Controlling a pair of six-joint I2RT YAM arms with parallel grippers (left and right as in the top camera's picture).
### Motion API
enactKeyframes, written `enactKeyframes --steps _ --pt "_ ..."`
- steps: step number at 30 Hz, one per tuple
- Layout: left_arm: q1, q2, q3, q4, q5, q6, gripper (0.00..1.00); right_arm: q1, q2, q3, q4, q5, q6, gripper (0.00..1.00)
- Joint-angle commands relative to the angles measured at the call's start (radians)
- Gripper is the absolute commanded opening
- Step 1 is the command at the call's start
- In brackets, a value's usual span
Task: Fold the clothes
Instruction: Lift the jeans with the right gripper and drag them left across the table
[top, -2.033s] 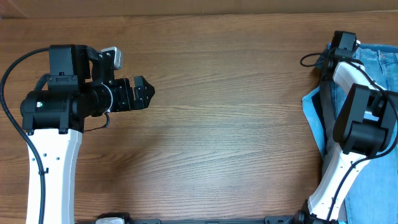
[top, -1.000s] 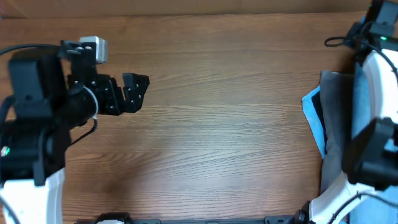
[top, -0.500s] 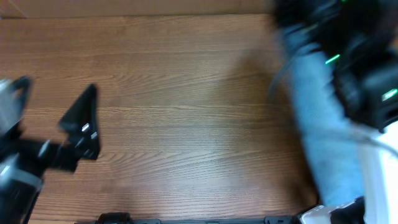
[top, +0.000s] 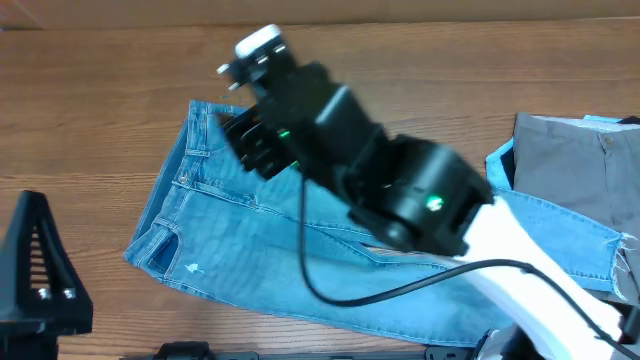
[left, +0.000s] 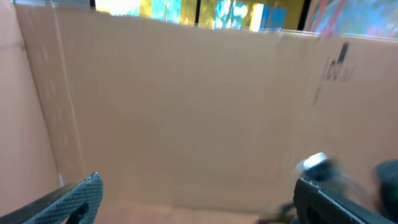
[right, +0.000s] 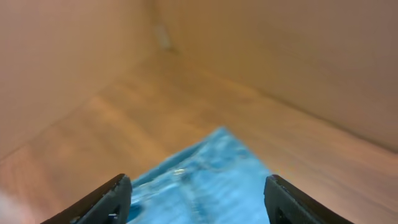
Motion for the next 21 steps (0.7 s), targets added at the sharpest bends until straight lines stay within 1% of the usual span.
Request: enactKeyframes --steps 1,5,6,9,11,13,17,18,21 --pt "0.004 0.055 -0.010 -0.061 -0.027 -0.008 1.00 -0.072 -0.139 0.021 -0.003 0.098 0.029 0.72" --pt "0.004 0.159 -0.040 -0.189 -0.009 -0.003 1.00 -0.177 -0.247 0.021 -0.029 0.098 0.082 0.75" --pt "0.004 0.194 -0.048 -0.217 0.010 0.011 1.00 -0.203 -0.268 0.021 -0.038 0.098 0.097 0.75" --pt "0.004 0.323 -0.059 -0.272 0.103 0.110 1.00 -0.281 -0.327 0.020 -0.084 0.097 0.168 0.77" --pt "0.004 0.450 -0.059 -0.286 0.163 0.171 1.00 -0.320 -0.363 0.020 -0.135 0.093 0.223 0.77" --pt "0.004 0.534 -0.059 -0.285 0.167 0.176 1.00 -0.333 -0.376 0.020 -0.167 0.087 0.243 0.77" --pt "0.004 0.770 -0.059 -0.273 0.158 0.194 1.00 -0.333 -0.378 0.020 -0.244 0.087 0.243 0.77" --pt "0.004 0.830 -0.059 -0.271 0.156 0.195 0.98 -0.333 -0.377 0.020 -0.259 0.087 0.243 0.75" --pt "0.005 1.002 -0.059 -0.264 0.139 0.216 0.90 -0.333 -0.374 0.020 -0.295 0.090 0.243 0.75"
